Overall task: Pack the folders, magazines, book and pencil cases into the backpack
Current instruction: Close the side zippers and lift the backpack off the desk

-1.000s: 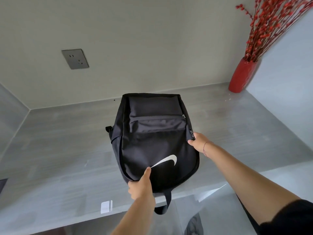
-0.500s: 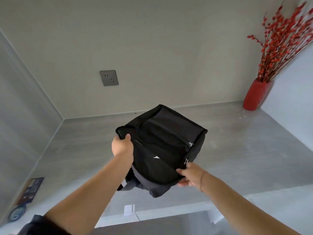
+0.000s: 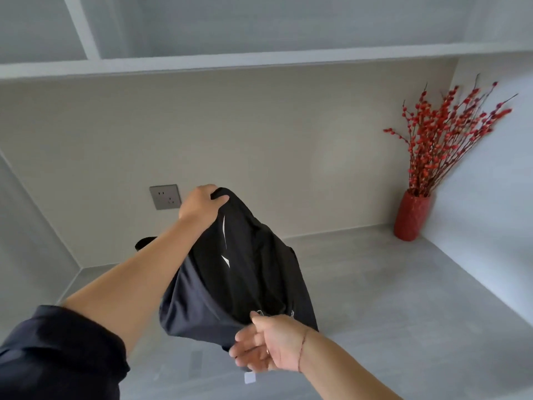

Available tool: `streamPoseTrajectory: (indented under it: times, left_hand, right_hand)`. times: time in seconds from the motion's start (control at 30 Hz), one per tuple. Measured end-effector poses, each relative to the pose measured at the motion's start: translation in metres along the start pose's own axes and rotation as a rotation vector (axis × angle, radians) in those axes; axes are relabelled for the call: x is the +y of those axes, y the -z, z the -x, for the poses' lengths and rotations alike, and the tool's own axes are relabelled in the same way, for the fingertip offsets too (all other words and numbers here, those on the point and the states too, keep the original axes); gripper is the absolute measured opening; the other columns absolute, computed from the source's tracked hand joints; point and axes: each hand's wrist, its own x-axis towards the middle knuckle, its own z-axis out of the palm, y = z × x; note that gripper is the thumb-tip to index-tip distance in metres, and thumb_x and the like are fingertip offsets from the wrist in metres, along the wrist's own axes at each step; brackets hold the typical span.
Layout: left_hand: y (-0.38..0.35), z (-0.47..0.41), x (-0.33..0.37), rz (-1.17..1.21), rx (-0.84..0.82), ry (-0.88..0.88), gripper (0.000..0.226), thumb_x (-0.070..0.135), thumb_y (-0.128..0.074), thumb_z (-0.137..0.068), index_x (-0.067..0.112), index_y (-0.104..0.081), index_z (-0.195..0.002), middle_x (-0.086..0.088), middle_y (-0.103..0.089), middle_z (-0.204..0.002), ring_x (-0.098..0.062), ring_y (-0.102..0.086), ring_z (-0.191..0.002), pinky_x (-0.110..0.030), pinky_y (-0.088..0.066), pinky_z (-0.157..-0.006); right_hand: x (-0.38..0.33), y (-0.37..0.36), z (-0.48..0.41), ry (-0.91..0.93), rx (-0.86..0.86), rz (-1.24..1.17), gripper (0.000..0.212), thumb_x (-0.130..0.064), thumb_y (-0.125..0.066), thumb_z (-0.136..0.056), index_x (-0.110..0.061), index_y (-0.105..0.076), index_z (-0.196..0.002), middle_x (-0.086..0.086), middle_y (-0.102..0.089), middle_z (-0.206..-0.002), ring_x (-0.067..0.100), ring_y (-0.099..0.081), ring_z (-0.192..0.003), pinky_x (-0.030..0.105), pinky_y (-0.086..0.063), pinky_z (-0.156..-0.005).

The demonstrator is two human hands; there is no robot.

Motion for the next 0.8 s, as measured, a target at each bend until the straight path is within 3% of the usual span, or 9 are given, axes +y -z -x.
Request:
streamPoseTrajectory:
  times: [0.1, 0.2, 0.3, 0.37, 0.5, 0.6, 0.67, 0.73, 0.8]
  left_hand:
    - [-0.012, -0.012, 0.007, -0.026, -0.036, -0.020, 0.028, 0.030, -0.056, -0.091, 0.002, -0.061, -0.088, -0.019, -0.067, -0.088, -0.030, -0.058, -0.073, -0.032, -0.042, -0.063]
    - [-0.024, -0.025, 0.016, -0.050, -0.029, -0.033, 0.028, 0.031, -0.056, -0.090, 0.003, -0.061, -0.088, -0.019, -0.067, -0.088, -0.026, -0.056, -0.069, -0.031, -0.041, -0.060]
    - [-0.032, -0.031, 0.024, -0.093, -0.044, -0.065, 0.026, 0.032, -0.056, -0.090, 0.007, -0.061, -0.085, -0.015, -0.067, -0.084, -0.030, -0.061, -0.075, -0.030, -0.040, -0.058]
    - [-0.039, -0.033, 0.031, -0.126, -0.047, -0.087, 0.025, 0.032, -0.056, -0.090, 0.009, -0.060, -0.082, -0.013, -0.066, -0.080, -0.027, -0.059, -0.072, -0.028, -0.037, -0.054]
    - [-0.053, -0.037, 0.047, -0.176, -0.059, -0.177, 0.029, 0.034, -0.057, -0.090, 0.008, -0.056, -0.077, -0.011, -0.062, -0.073, -0.025, -0.057, -0.066, -0.030, -0.036, -0.051]
    - [-0.063, -0.041, 0.062, -0.189, -0.090, -0.293, 0.030, 0.033, -0.057, -0.090, 0.019, -0.050, -0.065, 0.000, -0.053, -0.059, -0.018, -0.050, -0.058, -0.032, -0.039, -0.055]
    - [-0.067, -0.043, 0.073, -0.254, -0.104, -0.344, 0.029, 0.034, -0.056, -0.090, 0.027, -0.049, -0.064, 0.006, -0.053, -0.059, -0.015, -0.050, -0.059, -0.033, -0.042, -0.056]
    - [-0.071, -0.043, 0.082, -0.325, -0.122, -0.353, 0.017, 0.035, -0.056, -0.090, 0.022, -0.058, -0.080, 0.002, -0.063, -0.073, -0.020, -0.058, -0.071, -0.036, -0.049, -0.063]
    - [-0.077, -0.038, 0.086, -0.412, -0.109, -0.311, 0.021, 0.037, -0.059, -0.087, 0.023, -0.058, -0.102, 0.001, -0.066, -0.091, -0.022, -0.061, -0.085, -0.034, -0.048, -0.070]
  right_hand:
    - [-0.018, 0.053, 0.004, 0.015, 0.123, 0.325, 0.053, -0.050, -0.032, -0.097, -0.011, -0.060, -0.074, 0.004, -0.071, -0.067, 0.011, -0.066, -0.056, 0.020, -0.051, -0.054]
    - [-0.049, 0.109, -0.011, 0.220, 0.481, 0.419, 0.040, -0.041, -0.048, -0.095, -0.010, -0.053, -0.070, 0.004, -0.061, -0.059, 0.010, -0.055, -0.042, 0.020, -0.046, -0.047]
    - [-0.085, 0.136, -0.029, 0.511, 0.653, 0.555, 0.025, -0.033, -0.061, -0.088, -0.014, -0.057, -0.105, 0.003, -0.060, -0.098, 0.017, -0.060, -0.089, 0.027, -0.045, -0.079]
    - [-0.113, 0.141, -0.041, 0.613, 0.561, 0.557, 0.059, -0.030, -0.064, -0.087, -0.020, -0.038, -0.139, 0.003, -0.047, -0.135, 0.019, -0.046, -0.126, 0.032, -0.038, -0.104]
    - [-0.175, 0.135, -0.056, 0.750, 0.396, 0.622, 0.084, -0.027, -0.064, -0.087, -0.034, -0.009, -0.150, 0.000, -0.022, -0.157, 0.018, -0.021, -0.145, 0.040, -0.021, -0.119]
    - [-0.219, 0.126, -0.061, 0.800, 0.268, 0.663, 0.082, -0.022, -0.065, -0.086, -0.035, -0.014, -0.150, -0.003, -0.029, -0.153, 0.015, -0.027, -0.141, 0.036, -0.024, -0.117]
    - [-0.239, 0.130, -0.064, 0.794, 0.177, 0.698, 0.062, -0.018, -0.065, -0.086, -0.026, -0.038, -0.142, 0.001, -0.048, -0.140, 0.018, -0.045, -0.130, 0.036, -0.035, -0.111]
    - [-0.246, 0.139, -0.069, 0.785, 0.201, 0.745, 0.030, -0.019, -0.065, -0.085, -0.011, -0.061, -0.113, 0.009, -0.066, -0.113, 0.026, -0.060, -0.107, 0.039, -0.046, -0.098]
    - [-0.247, 0.151, -0.076, 0.797, 0.320, 0.756, 0.014, -0.023, -0.064, -0.085, -0.010, -0.059, -0.080, 0.007, -0.062, -0.082, 0.027, -0.057, -0.084, 0.034, -0.045, -0.075]
